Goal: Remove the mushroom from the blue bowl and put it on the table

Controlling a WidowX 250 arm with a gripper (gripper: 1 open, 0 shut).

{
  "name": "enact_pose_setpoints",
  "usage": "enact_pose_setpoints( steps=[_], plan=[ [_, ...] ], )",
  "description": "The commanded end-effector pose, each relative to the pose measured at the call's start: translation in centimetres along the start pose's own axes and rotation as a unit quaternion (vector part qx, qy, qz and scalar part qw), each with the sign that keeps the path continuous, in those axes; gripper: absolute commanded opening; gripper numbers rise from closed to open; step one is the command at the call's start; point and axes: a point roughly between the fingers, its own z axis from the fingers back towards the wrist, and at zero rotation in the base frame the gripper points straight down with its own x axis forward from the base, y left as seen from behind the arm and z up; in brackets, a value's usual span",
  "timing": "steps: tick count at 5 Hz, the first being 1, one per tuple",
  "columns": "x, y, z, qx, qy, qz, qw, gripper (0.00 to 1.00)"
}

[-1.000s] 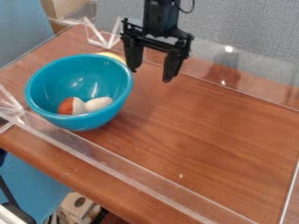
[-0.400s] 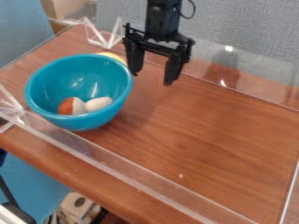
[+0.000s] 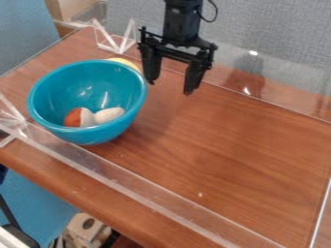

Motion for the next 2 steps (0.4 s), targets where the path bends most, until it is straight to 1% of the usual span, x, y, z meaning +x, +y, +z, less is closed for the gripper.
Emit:
enact_pose_setpoints(
  steps=[1, 2],
  plan=[
    [0.62, -0.25, 1.45, 0.002, -0.025, -0.002, 0.9997, 1.00],
    [0.89, -0.47, 1.33, 0.002, -0.023, -0.002, 0.9997, 1.00]
  ],
)
